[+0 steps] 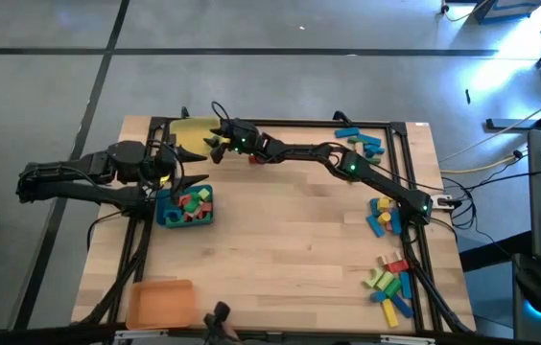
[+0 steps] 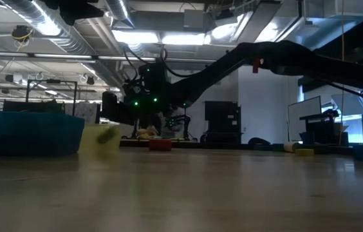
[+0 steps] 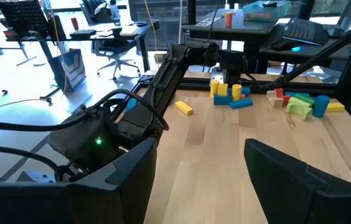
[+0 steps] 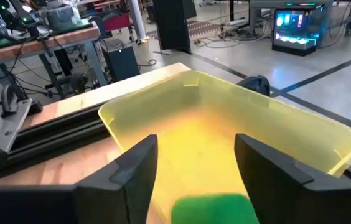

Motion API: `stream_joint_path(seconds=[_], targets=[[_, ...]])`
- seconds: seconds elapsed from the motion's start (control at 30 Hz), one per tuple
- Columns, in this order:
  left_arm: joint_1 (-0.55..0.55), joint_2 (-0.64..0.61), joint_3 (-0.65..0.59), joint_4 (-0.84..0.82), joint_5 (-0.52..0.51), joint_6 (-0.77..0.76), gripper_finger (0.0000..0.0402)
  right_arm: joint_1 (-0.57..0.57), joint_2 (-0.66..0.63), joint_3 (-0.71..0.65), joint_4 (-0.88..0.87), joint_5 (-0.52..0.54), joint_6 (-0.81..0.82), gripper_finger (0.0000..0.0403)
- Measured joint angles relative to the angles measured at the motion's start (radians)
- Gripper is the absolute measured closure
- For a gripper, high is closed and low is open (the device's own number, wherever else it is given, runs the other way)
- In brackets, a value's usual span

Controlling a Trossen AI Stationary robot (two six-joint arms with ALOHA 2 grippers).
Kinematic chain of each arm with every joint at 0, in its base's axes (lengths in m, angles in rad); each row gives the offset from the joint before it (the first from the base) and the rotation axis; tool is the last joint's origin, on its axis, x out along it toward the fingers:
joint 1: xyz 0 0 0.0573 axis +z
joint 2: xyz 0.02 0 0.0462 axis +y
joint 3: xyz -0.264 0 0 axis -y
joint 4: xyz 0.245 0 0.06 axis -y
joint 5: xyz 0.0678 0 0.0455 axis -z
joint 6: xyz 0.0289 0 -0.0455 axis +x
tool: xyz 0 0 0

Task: Sort blocks by size
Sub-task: Put the red cylindrical block into the yellow bin

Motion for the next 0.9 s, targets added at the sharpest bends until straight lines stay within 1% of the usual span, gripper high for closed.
stream_joint_path(seconds=[0.17,0.3,0.43,0.53,0.63,0.8,0.9], targets=[[0.000,0.000,0.000,0.000,0.000,-0.002,0.0174,0.000,-0.044,0.000,-0.043,-0.064,0.005,0.0175],[0.000,0.000,0.000,0.007,0.000,0.000,0.0174,0.000,-0.146,0.000,-0.179,-0.100,-0.038,0.0174],[0.000,0.000,0.000,0.010,0.000,0.012,0.0174,0.000,-0.263,0.000,-0.399,-0.072,-0.115,0.0174],[0.000,0.005,0.000,0.009,0.000,0.014,0.0174,0.000,-0.355,0.000,-0.563,-0.059,-0.207,0.0174],[0.002,0.024,0.000,0.010,0.000,0.003,0.0174,0.000,-0.448,0.000,-0.709,-0.042,-0.243,0.0174],[0.002,0.100,0.000,0.023,-0.017,-0.018,0.0174,-0.006,-0.589,-0.011,-0.912,-0.012,-0.286,0.0174],[0.021,0.166,-0.001,0.022,-0.046,-0.025,0.0174,-0.007,-0.674,-0.042,-0.973,-0.011,-0.292,0.0174]])
